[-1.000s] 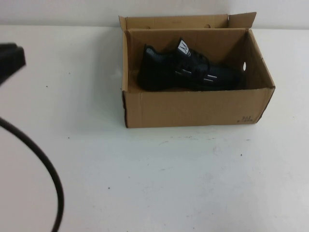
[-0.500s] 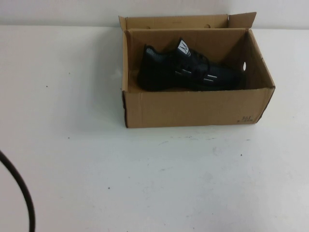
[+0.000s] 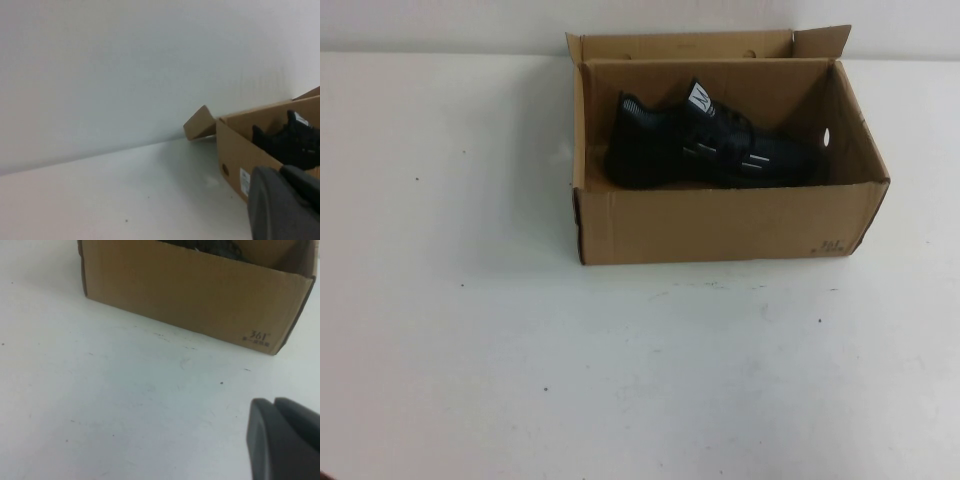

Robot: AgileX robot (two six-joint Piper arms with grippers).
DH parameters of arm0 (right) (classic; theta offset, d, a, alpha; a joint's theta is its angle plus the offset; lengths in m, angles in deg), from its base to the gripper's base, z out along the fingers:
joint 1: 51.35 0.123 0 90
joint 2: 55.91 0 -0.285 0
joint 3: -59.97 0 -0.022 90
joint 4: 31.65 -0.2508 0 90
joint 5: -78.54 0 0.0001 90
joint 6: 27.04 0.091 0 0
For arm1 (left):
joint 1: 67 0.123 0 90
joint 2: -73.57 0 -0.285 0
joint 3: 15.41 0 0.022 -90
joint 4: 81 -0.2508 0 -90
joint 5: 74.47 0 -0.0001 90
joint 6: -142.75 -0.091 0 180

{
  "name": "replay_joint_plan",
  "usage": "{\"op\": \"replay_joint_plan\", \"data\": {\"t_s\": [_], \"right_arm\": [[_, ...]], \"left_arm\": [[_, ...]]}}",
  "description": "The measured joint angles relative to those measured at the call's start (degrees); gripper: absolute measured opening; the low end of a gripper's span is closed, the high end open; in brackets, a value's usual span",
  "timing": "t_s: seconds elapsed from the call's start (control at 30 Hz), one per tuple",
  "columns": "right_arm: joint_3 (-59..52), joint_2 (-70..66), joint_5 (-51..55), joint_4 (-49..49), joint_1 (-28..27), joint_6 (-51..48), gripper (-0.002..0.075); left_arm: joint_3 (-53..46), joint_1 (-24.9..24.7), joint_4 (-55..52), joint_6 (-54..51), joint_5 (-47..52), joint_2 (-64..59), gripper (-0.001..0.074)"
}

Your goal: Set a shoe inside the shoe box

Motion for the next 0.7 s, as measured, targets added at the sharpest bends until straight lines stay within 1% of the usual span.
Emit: {"op": "replay_joint_plan", "data": {"t_s": [0.17, 0.33, 0.43, 0.5, 0.63, 0.7], "right_arm": [[0.0, 0.0, 0.0, 0.0, 0.0, 0.0, -0.0015], [0.0, 0.0, 0.0, 0.0, 0.0, 0.0, -0.0015], [0.0, 0.0, 0.0, 0.0, 0.0, 0.0, -0.0015], [0.0, 0.0, 0.0, 0.0, 0.0, 0.0, -0.0015], [0.0, 0.0, 0.0, 0.0, 0.0, 0.0, -0.0017], [0.0, 0.0, 0.0, 0.0, 0.0, 0.0, -0.0017]], "left_arm": [[-7.6, 3.8, -5.6, 9.0, -0.1, 7.3, -0.0004], [-15.0, 7.2, -7.0, 11.5, 0.4, 13.6, -0.0004], [-19.5, 8.1, -7.1, 11.7, 1.6, 16.5, -0.0004], [-21.0, 8.1, -7.2, 11.7, 4.3, 17.8, -0.0004], [-21.4, 8.2, -7.2, 12.0, 14.5, 19.5, -0.0004], [-21.5, 8.2, -7.3, 12.2, 17.5, 19.6, -0.0004]]}}
